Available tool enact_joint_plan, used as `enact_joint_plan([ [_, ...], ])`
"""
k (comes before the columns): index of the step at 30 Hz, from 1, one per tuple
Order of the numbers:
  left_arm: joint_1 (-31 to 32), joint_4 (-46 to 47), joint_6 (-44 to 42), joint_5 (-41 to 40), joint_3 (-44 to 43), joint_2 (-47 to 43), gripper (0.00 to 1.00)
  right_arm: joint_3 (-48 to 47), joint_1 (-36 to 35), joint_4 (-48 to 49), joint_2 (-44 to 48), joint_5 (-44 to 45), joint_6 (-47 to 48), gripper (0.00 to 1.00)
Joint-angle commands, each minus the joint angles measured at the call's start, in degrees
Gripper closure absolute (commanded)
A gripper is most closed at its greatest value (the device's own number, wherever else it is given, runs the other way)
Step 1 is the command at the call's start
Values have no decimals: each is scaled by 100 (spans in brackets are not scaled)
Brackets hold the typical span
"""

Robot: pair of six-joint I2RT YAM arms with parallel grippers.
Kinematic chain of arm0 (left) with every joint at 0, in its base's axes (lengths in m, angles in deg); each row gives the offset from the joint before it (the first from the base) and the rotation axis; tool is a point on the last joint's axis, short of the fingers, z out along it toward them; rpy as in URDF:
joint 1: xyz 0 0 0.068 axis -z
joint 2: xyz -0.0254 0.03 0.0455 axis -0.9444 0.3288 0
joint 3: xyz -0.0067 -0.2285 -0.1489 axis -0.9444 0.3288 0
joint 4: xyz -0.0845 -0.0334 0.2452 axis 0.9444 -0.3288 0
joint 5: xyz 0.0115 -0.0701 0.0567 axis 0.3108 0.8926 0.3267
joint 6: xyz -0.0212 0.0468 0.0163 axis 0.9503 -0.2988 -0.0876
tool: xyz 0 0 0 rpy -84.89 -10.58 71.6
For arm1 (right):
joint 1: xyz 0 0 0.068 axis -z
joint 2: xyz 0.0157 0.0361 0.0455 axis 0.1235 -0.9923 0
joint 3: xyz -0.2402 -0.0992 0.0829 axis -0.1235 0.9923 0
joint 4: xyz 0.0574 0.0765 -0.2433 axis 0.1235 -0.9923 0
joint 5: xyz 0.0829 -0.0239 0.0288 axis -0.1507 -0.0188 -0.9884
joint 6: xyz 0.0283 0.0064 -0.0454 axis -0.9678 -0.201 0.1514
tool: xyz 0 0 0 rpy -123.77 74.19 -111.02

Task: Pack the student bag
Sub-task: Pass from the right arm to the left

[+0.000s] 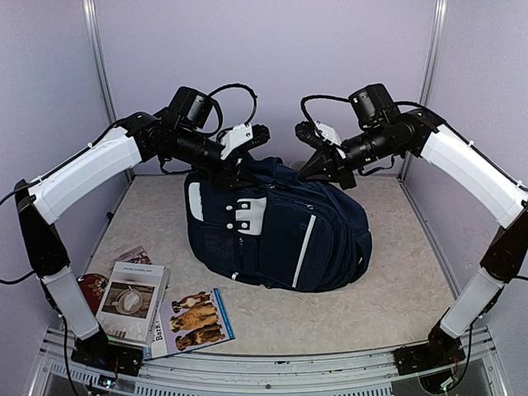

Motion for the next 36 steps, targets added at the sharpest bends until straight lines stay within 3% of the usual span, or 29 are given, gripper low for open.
enact_joint_plan([
  [1,21,-529,68,379,224,-31,74,114,63,1009,289,-98,-167,100],
  [5,16,-393,252,642,508,-326,100,344,281,1826,278,290,-658,100],
  [9,60,44,741,925,900,-683,100,354,317,2520,193,809,-1398,100],
  [12,43,1050,1743,809,1361,-1019,100,534,315,2965,328,1713,-2168,61],
  [14,50,1590,2412,673,1545,-1154,100,767,315,3219,527,2554,-2811,42],
  [17,75,2187,3313,464,1587,-1176,100,845,322,3094,812,3521,-3727,31],
  [20,82,2434,3915,356,1492,-1148,100,806,322,2755,1189,3618,-4480,31],
  [24,147,2735,4249,346,1608,-1175,100,1321,224,3013,1715,3202,-5561,45],
  [28,301,3093,4702,196,1630,-1073,100,1748,-637,3050,1899,3664,-5960,53],
  [32,367,3373,5023,-14,1765,-1042,100,1800,-1563,2882,1830,4340,-6098,53],
  [36,447,3540,5098,-79,1872,-1089,100,2214,-1939,2972,1727,4525,-6574,54],
])
